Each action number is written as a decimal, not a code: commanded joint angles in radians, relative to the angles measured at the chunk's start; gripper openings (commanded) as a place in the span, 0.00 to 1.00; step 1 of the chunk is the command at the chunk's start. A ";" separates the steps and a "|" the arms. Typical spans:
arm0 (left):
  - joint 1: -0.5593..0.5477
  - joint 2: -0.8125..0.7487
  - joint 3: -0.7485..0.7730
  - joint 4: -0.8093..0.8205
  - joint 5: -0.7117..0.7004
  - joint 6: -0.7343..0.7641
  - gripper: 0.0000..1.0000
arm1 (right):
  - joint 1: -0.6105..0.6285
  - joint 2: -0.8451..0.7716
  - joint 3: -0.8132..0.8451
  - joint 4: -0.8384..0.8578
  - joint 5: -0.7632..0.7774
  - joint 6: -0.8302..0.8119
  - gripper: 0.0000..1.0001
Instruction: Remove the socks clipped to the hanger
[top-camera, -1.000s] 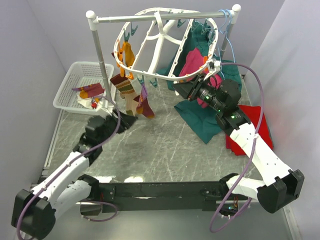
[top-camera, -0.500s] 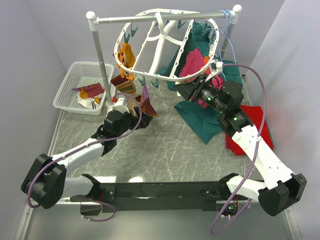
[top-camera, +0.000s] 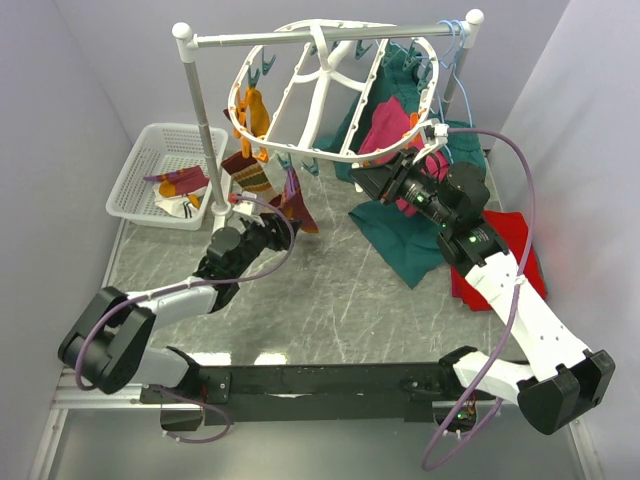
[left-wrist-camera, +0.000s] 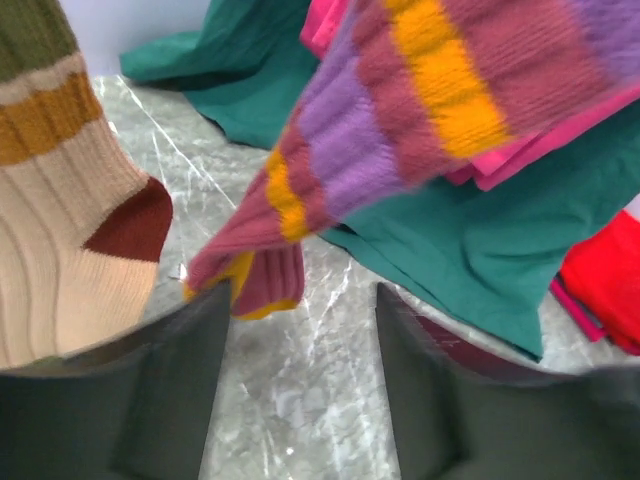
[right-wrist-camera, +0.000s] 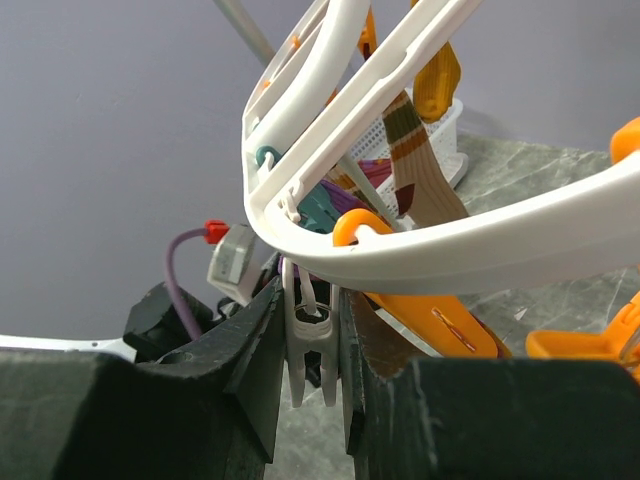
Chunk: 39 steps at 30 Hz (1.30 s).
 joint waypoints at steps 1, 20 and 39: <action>-0.003 0.030 0.076 0.084 0.007 0.060 0.50 | -0.002 -0.027 0.010 -0.066 -0.041 -0.015 0.05; -0.191 -0.185 0.016 0.001 0.008 -0.107 0.01 | 0.038 -0.058 0.135 -0.469 0.050 -0.208 0.62; -0.261 -0.357 -0.039 -0.197 -0.450 0.025 0.95 | 0.258 -0.132 0.153 -0.661 0.225 -0.248 0.86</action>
